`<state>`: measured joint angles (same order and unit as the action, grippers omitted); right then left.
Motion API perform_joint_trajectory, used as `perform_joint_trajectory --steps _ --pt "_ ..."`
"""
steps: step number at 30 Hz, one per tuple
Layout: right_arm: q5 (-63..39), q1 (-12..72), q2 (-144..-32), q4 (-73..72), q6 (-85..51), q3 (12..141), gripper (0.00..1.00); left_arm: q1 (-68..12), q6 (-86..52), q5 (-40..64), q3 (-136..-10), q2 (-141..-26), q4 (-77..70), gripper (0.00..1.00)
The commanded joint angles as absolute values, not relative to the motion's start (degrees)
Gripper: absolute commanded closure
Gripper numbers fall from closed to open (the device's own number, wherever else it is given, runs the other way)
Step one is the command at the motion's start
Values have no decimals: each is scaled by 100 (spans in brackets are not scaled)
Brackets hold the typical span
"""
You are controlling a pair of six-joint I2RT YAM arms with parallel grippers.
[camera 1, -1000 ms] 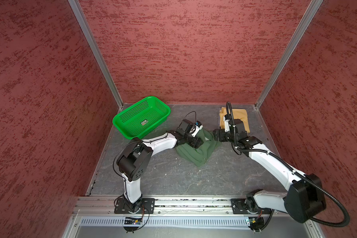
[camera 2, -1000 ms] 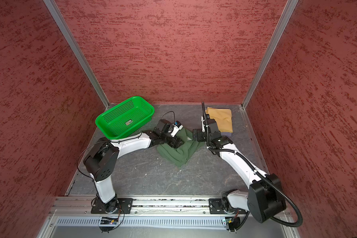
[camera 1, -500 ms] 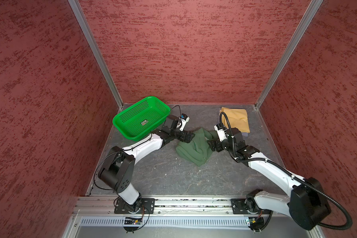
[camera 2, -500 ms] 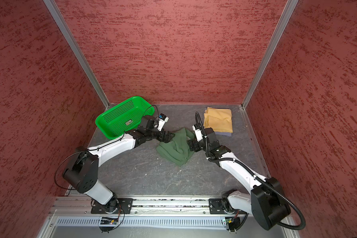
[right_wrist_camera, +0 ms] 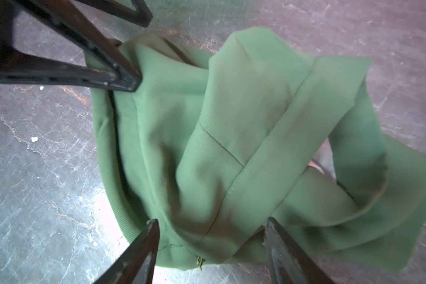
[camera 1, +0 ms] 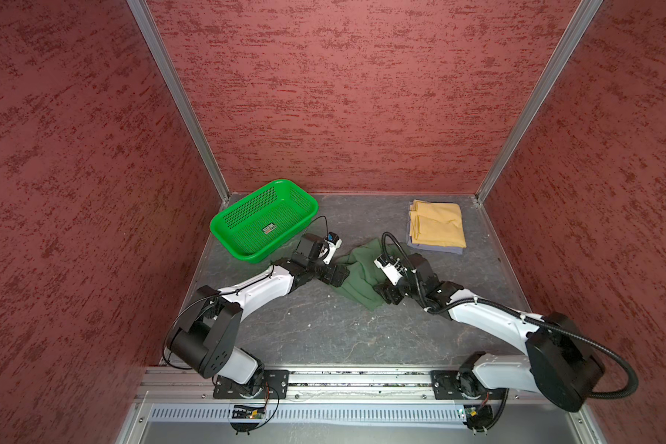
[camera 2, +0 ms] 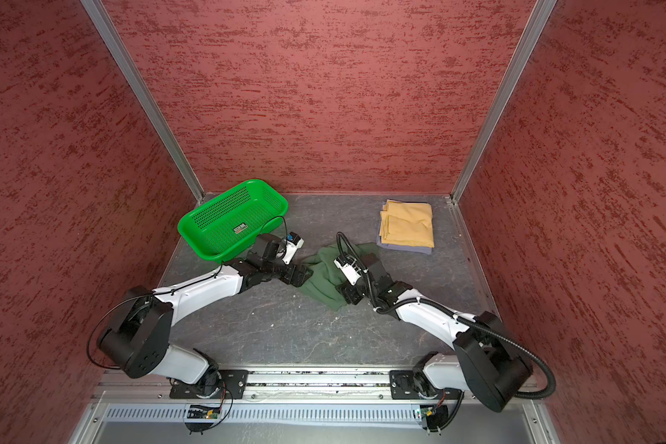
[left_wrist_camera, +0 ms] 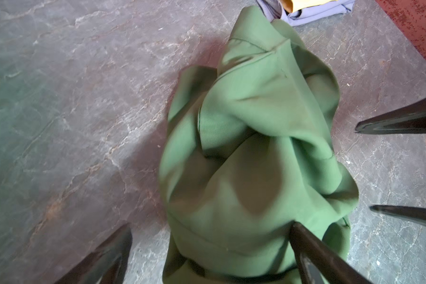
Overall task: Fold and stack skirts
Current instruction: Flatten out the skirt at the center of the table.
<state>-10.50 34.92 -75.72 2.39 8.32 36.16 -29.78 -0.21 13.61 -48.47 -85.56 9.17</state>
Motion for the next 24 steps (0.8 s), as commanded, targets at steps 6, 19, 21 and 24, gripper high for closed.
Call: perform_joint_trajectory --steps 6,19,21,24 --pt "-1195 3753 -7665 -133 1023 3884 22 -2926 -132 1469 -4644 -8470 454 0" --pt "-672 4552 -8297 -187 1481 4186 18 -2879 -818 1808 -4111 -8469 -338 0" --pt "-520 4693 -8486 -286 1582 4209 16 -2810 -944 1834 -4012 -8413 -489 0" --pt "-324 4880 -8588 -430 1733 4209 16 -2654 -1139 1947 -3890 -8345 -733 0"
